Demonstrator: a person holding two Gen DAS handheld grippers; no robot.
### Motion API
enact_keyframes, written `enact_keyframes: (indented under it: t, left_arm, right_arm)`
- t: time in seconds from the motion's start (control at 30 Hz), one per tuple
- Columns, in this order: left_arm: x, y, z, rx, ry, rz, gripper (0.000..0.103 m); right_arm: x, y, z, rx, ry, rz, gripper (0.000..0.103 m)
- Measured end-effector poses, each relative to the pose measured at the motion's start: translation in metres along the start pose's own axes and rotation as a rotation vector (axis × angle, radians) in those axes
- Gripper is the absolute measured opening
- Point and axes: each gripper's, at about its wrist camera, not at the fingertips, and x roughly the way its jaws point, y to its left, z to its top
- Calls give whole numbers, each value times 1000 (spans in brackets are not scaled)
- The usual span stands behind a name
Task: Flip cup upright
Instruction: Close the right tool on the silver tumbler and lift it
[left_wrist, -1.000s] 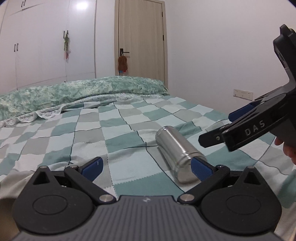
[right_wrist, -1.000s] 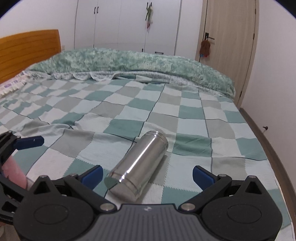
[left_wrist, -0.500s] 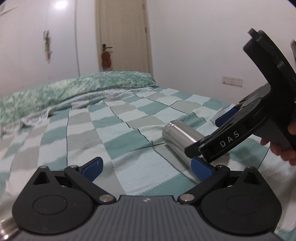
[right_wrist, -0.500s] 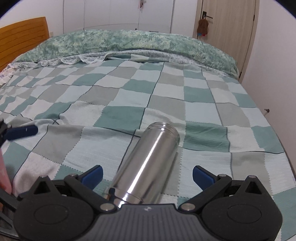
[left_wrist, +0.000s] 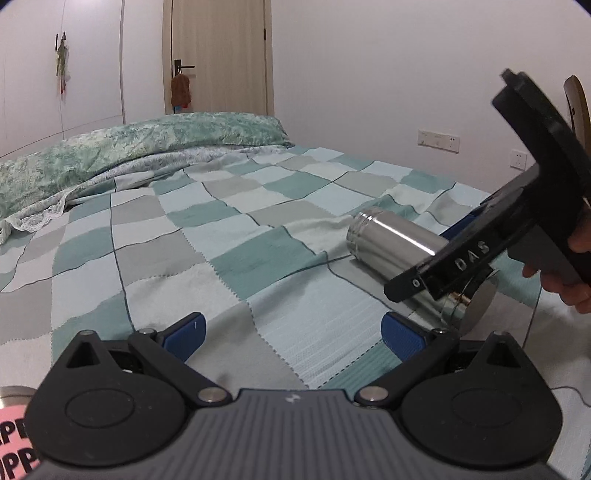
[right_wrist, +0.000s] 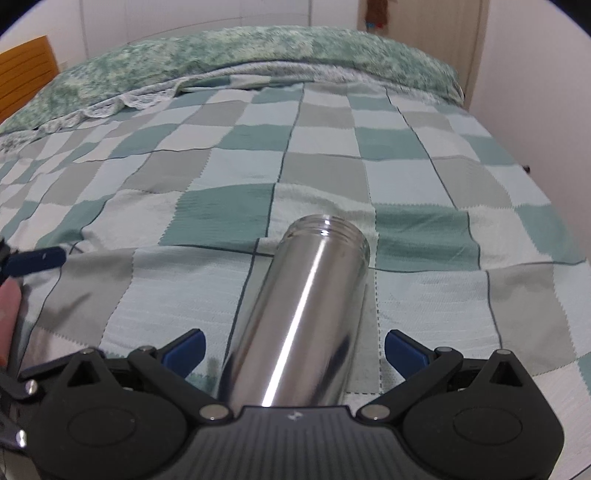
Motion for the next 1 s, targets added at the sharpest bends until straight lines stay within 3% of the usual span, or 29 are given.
enact_keyframes:
  t: [0.1,0.17,0.23,0.53,0.8,1.0]
  left_arm:
    - [-1,1,0,8,6,-11,103]
    - [-1,0,-1,17,11,-8,103]
    - [0,-3,-1,24,17,1,103]
    - [-40,-27,13,42,0,27,103]
    - [-127,-70,28,22,-23,57,103]
    - [-191,-104,13,12,-26,113,103]
  right_arm:
    - [14,-3,6,39,42,-16,100]
    - [20,-9,6,85,75,5,67]
    - [14,-14,4,125,65,38,64]
    - [-29,-19,-12,185,6,136,64]
    - [-106,-3,-38,179,-67,214,64]
    - [-159,19,-73,147,-101,275,64]
